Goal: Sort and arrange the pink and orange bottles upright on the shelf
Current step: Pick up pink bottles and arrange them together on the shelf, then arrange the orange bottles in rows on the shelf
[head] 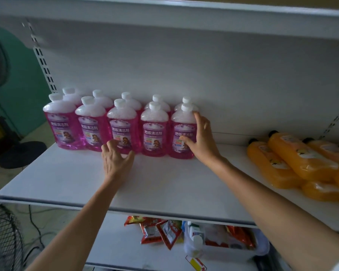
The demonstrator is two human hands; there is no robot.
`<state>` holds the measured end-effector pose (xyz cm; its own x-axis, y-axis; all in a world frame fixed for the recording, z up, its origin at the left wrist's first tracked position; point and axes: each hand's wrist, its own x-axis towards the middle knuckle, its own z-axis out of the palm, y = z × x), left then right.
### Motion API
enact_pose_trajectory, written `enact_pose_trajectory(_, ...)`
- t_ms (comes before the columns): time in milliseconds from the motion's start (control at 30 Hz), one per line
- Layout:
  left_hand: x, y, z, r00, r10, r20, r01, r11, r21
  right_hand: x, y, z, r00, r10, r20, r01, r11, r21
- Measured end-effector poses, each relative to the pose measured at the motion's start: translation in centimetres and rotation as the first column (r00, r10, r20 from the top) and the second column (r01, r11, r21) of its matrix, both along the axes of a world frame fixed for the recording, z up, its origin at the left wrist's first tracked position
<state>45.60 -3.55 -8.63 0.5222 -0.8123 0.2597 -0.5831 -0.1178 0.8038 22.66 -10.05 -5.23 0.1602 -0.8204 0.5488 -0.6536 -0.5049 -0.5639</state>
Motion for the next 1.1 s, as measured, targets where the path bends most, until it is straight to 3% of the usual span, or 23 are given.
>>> enact_pose_trajectory(133, -3.0, 1.3, 0.7, 0.995, 0.002, 0.101, 0.015, 0.986, -0.167, -0.8, 0.6, 0.4, 0.999, 0.025, 0.031, -0.027, 0.998, 0.06)
enact_pose_trajectory(233, -6.5, 2.0, 1.7, 0.936, -0.205, 0.286, 0.291, 0.908, -0.301, -2.7, 1.5, 0.9, 0.998, -0.039, 0.057, 0.035, 0.996, 0.077)
enact_pose_trajectory(333, -11.1, 2.2, 2.6, 0.793, -0.487, 0.367, 0.577, 0.792, -0.196, -6.3, 2.0, 1.8, 0.991, -0.127, 0.037, 0.123, 0.988, 0.095)
enact_pose_trajectory(433, -16.1, 1.9, 3.3, 0.736, -0.657, 0.163, 0.671, 0.74, -0.051, -11.1, 2.4, 3.5, 0.976, -0.215, -0.025, 0.216, 0.973, 0.086)
enact_pose_trajectory(500, -19.3, 1.4, 3.5, 0.728, -0.685, -0.026, 0.685, 0.727, 0.037, -14.6, 2.6, 4.5, 0.956, -0.278, -0.089, 0.285, 0.956, 0.073)
enact_pose_trajectory(633, -25.5, 0.6, 3.1, 0.7, -0.683, -0.209, 0.714, 0.677, 0.178, -21.3, 3.3, 6.0, 0.905, -0.358, -0.229, 0.402, 0.896, 0.19)
enact_pose_trajectory(800, -32.4, -0.5, 2.9, 0.655, -0.568, -0.499, 0.688, 0.72, 0.084, -26.9, 3.8, 6.5, 0.856, -0.269, -0.442, 0.442, 0.823, 0.355)
enact_pose_trajectory(900, -35.9, -1.7, 1.9, 0.664, -0.528, -0.529, 0.647, 0.76, 0.053, -28.3, 3.3, 6.4, 0.82, -0.159, -0.55, 0.387, 0.861, 0.329)
enact_pose_trajectory(1100, -39.2, -2.5, 1.6, 0.694, -0.545, -0.471, 0.653, 0.752, 0.092, -31.2, 1.3, 6.0, 0.886, 0.009, -0.464, 0.235, 0.853, 0.465)
